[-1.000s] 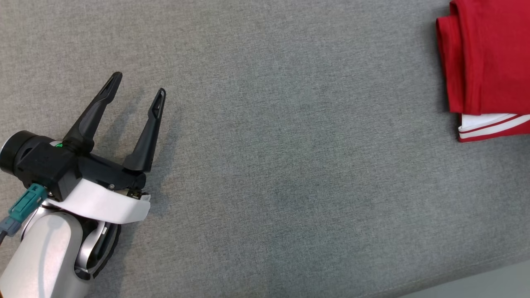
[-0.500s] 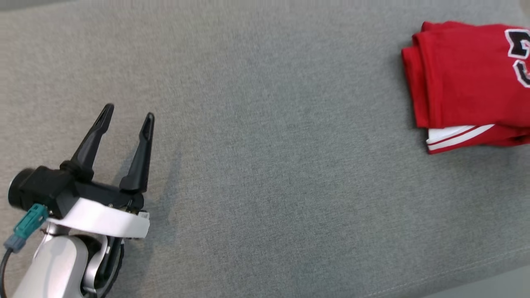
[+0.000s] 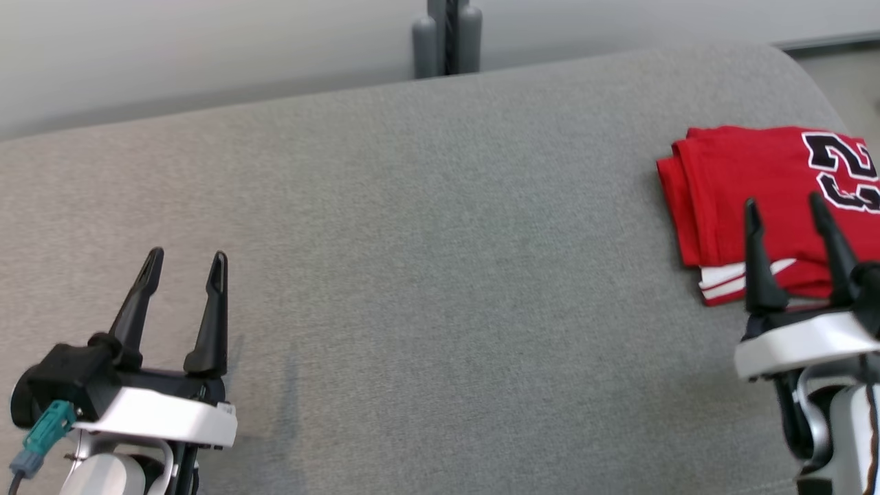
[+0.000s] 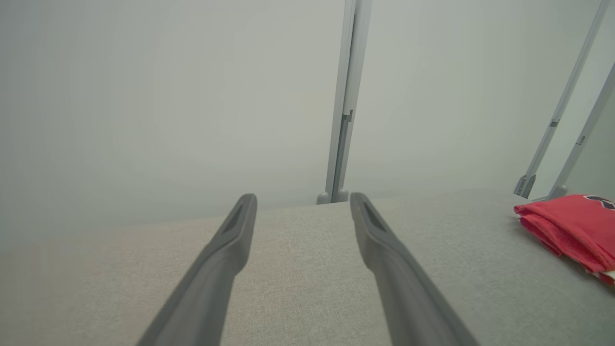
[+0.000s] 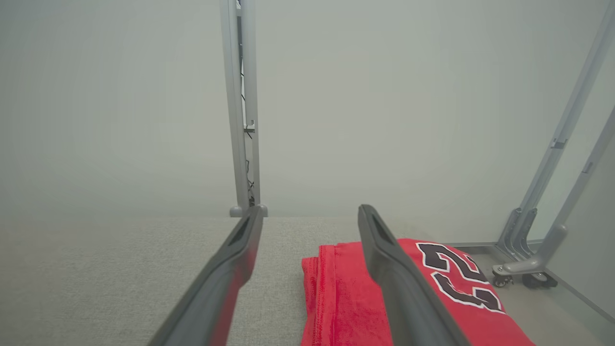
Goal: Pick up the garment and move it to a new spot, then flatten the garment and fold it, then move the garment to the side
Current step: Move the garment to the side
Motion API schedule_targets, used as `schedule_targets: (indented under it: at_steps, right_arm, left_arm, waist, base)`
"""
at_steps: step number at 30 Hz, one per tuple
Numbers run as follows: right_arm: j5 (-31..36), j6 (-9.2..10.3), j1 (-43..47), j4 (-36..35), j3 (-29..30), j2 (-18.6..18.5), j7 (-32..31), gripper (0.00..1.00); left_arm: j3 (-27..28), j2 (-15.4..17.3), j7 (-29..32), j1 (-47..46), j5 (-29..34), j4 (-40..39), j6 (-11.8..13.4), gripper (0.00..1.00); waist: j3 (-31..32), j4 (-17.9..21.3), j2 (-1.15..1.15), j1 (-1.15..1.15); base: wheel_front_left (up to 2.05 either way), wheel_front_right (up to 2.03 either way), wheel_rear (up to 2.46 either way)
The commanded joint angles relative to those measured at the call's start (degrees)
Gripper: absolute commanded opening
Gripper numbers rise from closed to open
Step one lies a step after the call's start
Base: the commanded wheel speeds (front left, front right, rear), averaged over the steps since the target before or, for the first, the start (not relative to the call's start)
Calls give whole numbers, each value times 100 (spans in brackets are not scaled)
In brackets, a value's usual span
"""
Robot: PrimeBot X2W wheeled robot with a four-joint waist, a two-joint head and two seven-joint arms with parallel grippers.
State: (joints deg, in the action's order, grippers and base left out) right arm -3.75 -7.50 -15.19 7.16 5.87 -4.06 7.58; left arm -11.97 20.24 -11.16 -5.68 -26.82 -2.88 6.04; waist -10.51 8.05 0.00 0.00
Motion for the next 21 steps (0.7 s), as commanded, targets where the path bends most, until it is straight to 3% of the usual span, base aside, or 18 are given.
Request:
schedule_targets:
  at_steps: [1, 10, 21]
  right_arm:
    - [-62, 2, 176, -137, -69, 13, -71, 100]
    - [-242, 2, 908, -645, -408, 103, -453, 100]
    - [-333, 2, 1490, -973, -321, 104, -668, 100]
  left_arm:
    - [28, 5, -28, 105, -29, 3, 54, 100]
    - [33, 20, -8, 573, -50, -43, 203, 100]
    - [27, 41, 87, 932, -97, -111, 336, 100]
  waist:
    - [247, -203, 0, 0]
    - [658, -562, 0, 0]
    - [966, -752, 0, 0]
  base:
    - [0, 0, 0]
    - [0, 0, 0]
    - [0, 0, 0]
